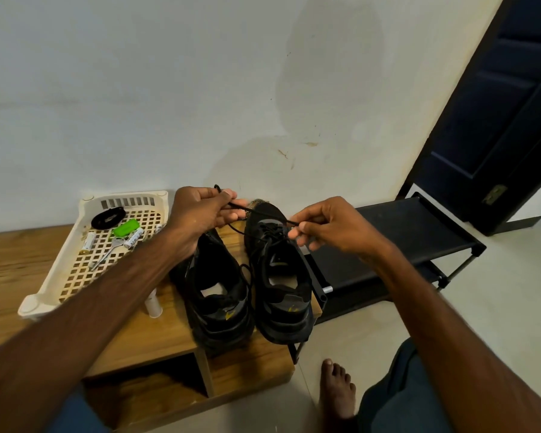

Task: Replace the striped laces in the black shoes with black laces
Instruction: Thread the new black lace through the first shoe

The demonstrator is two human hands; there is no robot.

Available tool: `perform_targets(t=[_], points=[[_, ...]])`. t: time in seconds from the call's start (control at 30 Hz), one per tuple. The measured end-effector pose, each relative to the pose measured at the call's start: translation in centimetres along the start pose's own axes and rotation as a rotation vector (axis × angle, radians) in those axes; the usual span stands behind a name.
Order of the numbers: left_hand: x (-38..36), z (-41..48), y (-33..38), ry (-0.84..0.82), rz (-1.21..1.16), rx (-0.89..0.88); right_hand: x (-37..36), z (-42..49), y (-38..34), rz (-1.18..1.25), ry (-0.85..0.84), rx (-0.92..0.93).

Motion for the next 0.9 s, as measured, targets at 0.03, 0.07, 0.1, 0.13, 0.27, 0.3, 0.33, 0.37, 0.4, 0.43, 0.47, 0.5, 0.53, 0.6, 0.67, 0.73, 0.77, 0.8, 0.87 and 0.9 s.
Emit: perform_targets(t=[0.03, 0.07, 0.1, 0.13, 0.27, 0.3, 0.33, 0.37, 0.4, 0.43, 0.47, 0.5, 0.53, 0.6, 0.67, 0.73, 0.77, 0.8, 0.87, 0.9], points=[[0.1, 0.2, -0.1, 0.003, 0.042, -0.006, 0.1, 0.0, 0.2, 0.017, 0.011, -0.013], [0.2, 0.3, -0.1, -0.001, 0.123, -0.022, 0.2, 0.0, 0.4, 0.022, 0.025, -0.026], [0.4, 0.4, 0.0, -0.008, 0.255, -0.055, 0.3, 0.0, 0.7, 0.01, 0.039, -0.036], [0.6, 0.4, 0.2, -0.008, 0.444, -0.107, 0.4, 0.0, 0.8, -0.013, 0.051, -0.042], [1.7, -0.6, 1.9, 0.237, 1.208, -0.319, 0.6, 0.2, 0.9, -0.103, 0.094, -0.009], [1.8, -0.9, 2.7, 0.337, 1.295, -0.348, 0.7, 0.2, 0.7, -0.117, 0.101, 0.007], [1.7, -1.3, 3.5, 0.421, 1.342, -0.375, 0.7, 0.2, 0.5, -0.124, 0.099, 0.023], [1.3, -1.7, 4.4, 0.481, 1.347, -0.419, 0.5, 0.2, 0.4, -0.125, 0.091, 0.035], [0.6, -2.1, 5.0, 0.502, 1.304, -0.487, 0.3, 0.2, 0.3, -0.121, 0.079, 0.042], [-0.4, -2.5, 5.4, 0.466, 1.23, -0.561, 0.1, 0.2, 0.2, -0.109, 0.067, 0.043], [-1.7, -2.9, 5.4, 0.371, 1.149, -0.63, -0.1, 0.2, 0.2, -0.085, 0.055, 0.038], [-3.2, -3.3, 5.1, 0.24, 1.083, -0.686, -0.4, 0.1, 0.2, -0.056, 0.047, 0.033], [-4.5, -3.7, 4.5, 0.113, 1.03, -0.727, -0.6, 0.1, 0.2, -0.035, 0.04, 0.031], [-6.0, -4.2, 3.6, -0.027, 0.926, -0.767, -0.8, 0.0, 0.0, -0.017, 0.029, 0.027], [-6.3, -4.3, 3.3, -0.035, 0.83, -0.767, -0.7, -0.1, 0.0, -0.011, 0.027, 0.011], [-6.3, -4.3, 3.3, -0.027, 0.778, -0.769, -0.6, -0.1, 0.0, -0.014, 0.024, 0.002], [-6.4, -4.3, 3.3, -0.029, 0.777, -0.773, -0.7, -0.1, 0.0, -0.018, 0.016, 0.0], [-6.5, -4.3, 3.3, -0.032, 0.799, -0.776, -0.7, -0.1, 0.0, -0.023, 0.008, -0.001], [-6.7, -4.2, 3.1, -0.02, 0.888, -0.778, -0.9, 0.0, 0.1, -0.056, 0.012, 0.0], [-6.7, -4.2, 3.0, -0.009, 0.929, -0.774, -0.8, 0.0, 0.3, -0.097, 0.027, 0.006]])
Point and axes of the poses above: each hand's wrist, its own z-axis towards the middle knuckle, its own x-axis out of the back of the hand, y = z × x, the point moved 8 cm from there along z, towards the middle knuckle, and after that the axes turned 15 degrees about z, right-handed, at the moved point
